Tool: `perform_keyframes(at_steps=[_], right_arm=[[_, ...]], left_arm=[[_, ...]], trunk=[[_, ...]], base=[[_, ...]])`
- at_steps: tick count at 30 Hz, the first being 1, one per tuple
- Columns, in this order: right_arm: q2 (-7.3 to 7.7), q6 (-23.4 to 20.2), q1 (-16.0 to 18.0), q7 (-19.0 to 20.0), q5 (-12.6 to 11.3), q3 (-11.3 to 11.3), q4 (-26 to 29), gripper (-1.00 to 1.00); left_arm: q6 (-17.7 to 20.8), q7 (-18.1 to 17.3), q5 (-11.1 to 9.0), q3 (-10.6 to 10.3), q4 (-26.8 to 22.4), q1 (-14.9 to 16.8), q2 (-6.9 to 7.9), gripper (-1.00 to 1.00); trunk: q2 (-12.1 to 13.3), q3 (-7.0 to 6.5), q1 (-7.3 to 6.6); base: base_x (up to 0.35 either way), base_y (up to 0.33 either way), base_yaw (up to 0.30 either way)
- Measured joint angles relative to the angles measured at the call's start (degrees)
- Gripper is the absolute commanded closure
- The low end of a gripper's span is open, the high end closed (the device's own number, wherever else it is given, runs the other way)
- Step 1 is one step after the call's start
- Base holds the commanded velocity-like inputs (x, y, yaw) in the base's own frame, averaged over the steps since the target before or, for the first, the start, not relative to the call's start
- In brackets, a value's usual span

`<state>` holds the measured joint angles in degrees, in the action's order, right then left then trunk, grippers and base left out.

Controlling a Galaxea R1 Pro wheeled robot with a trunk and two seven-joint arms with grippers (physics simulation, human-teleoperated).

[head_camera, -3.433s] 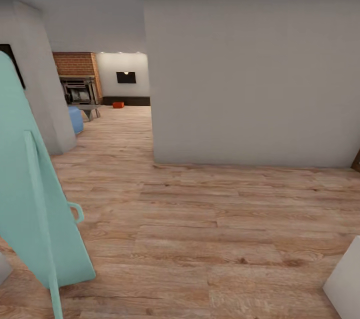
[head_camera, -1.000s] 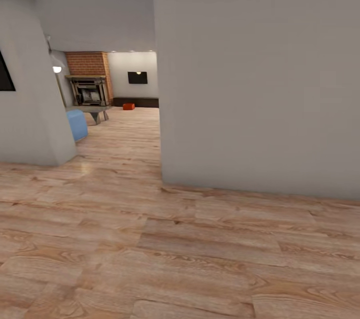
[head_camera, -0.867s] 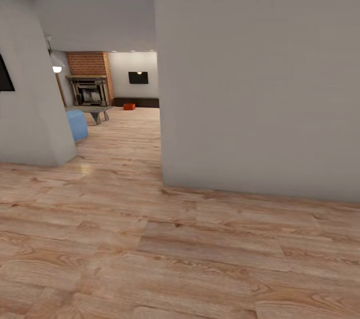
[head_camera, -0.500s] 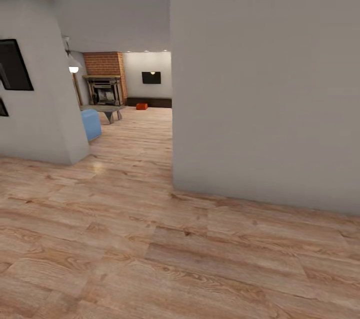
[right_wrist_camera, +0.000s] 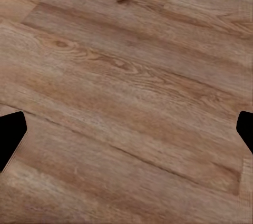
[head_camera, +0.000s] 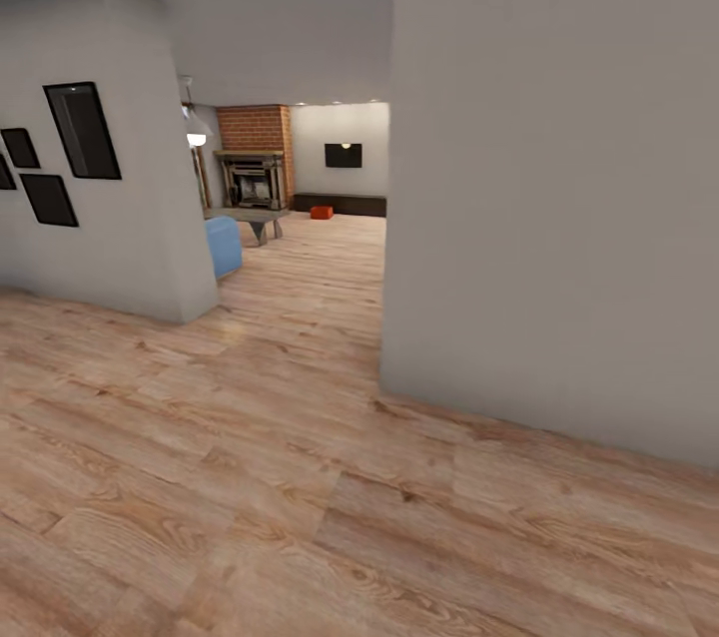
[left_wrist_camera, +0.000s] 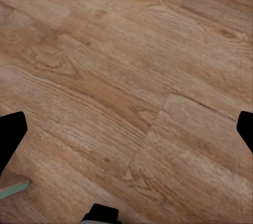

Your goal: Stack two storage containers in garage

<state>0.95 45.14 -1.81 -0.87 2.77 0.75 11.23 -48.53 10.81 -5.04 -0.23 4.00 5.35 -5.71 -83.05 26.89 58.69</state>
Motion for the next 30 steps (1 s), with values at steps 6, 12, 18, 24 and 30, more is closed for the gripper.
perform_keyframes(at_steps=[6, 12, 18, 24, 30], right_arm=[[0.0, 0.0, 0.0, 0.0, 0.0, 0.1, 0.0, -1.0], [0.0, 0.0, 0.0, 0.0, 0.0, 0.1, 0.0, -1.0], [0.0, 0.0, 0.0, 0.0, 0.0, 0.1, 0.0, -1.0], [0.0, 0.0, 0.0, 0.0, 0.0, 0.1, 0.0, -1.0], [0.0, 0.0, 0.0, 0.0, 0.0, 0.1, 0.0, -1.0]], left_arm=[[0.0, 0.0, 0.0, 0.0, 0.0, 0.0, 0.01, -1.0], [0.0, 0.0, 0.0, 0.0, 0.0, 0.0, 0.02, -1.0], [0.0, 0.0, 0.0, 0.0, 0.0, 0.0, 0.02, -1.0], [0.0, 0.0, 0.0, 0.0, 0.0, 0.0, 0.02, -1.0], [0.0, 0.0, 0.0, 0.0, 0.0, 0.0, 0.01, -1.0]], trunk=[[0.0, 0.0, 0.0], [0.0, 0.0, 0.0], [0.0, 0.0, 0.0], [0.0, 0.0, 0.0], [0.0, 0.0, 0.0]], base=[[0.326, 0.0, 0.225], [0.326, 0.0, 0.225], [0.326, 0.0, 0.225], [0.326, 0.0, 0.225], [0.326, 0.0, 0.225]])
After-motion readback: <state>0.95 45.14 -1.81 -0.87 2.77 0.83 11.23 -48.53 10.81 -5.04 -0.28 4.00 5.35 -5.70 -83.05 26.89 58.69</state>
